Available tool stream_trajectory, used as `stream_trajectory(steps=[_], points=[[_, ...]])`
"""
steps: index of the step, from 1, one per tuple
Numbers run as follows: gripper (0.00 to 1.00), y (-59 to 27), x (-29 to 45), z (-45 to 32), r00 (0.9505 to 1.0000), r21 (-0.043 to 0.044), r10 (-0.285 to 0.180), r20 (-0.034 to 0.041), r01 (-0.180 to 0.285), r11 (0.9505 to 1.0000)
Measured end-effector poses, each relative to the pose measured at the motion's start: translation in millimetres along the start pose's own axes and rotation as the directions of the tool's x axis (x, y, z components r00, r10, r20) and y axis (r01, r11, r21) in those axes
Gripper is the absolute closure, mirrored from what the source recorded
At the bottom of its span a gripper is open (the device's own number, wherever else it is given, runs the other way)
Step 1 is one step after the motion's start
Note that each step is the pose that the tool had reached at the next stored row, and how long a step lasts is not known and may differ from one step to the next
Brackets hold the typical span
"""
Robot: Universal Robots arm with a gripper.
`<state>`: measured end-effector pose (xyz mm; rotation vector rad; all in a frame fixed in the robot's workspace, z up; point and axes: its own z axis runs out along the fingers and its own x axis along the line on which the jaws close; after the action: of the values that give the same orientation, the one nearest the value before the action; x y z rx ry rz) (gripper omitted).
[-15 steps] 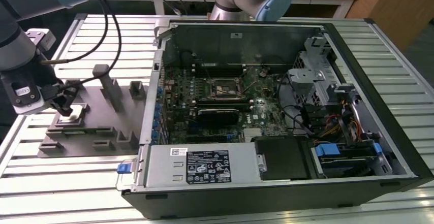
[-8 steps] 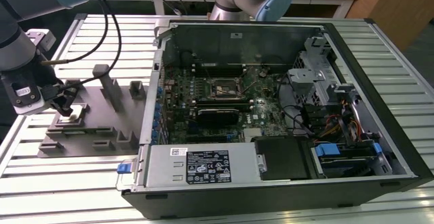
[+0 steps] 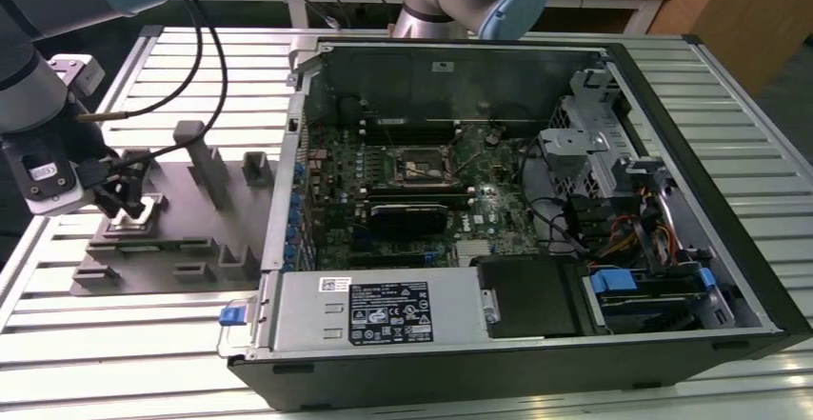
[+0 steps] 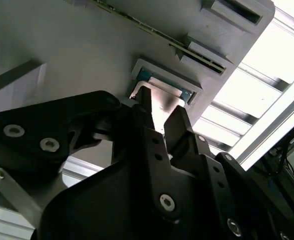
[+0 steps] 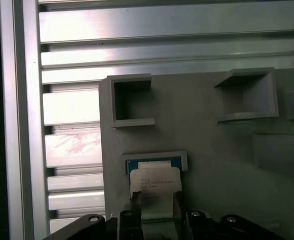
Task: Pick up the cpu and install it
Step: 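Pick up the cpu and move it towards the insertion slot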
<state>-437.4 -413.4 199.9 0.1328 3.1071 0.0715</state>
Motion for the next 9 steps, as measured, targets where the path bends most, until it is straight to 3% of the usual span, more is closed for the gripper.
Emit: stream_trajectory(steps=[1,2,4,9], points=[[0.59,0.0,0.0,0.0,1.0,0.0,0.0,0.0,0.0,1.0],[0.59,0.1,0.1,0.1,1.0,-0.0001,0.0,0.0,0.0,1.0],[0.47,0.1,0.1,0.1,1.0,0.0,0.0,0.0,0.0,1.0],[0.41,0.3,0.1,0.4,1.0,-0.0002,-0.001,0.0001,0.001,1.0]])
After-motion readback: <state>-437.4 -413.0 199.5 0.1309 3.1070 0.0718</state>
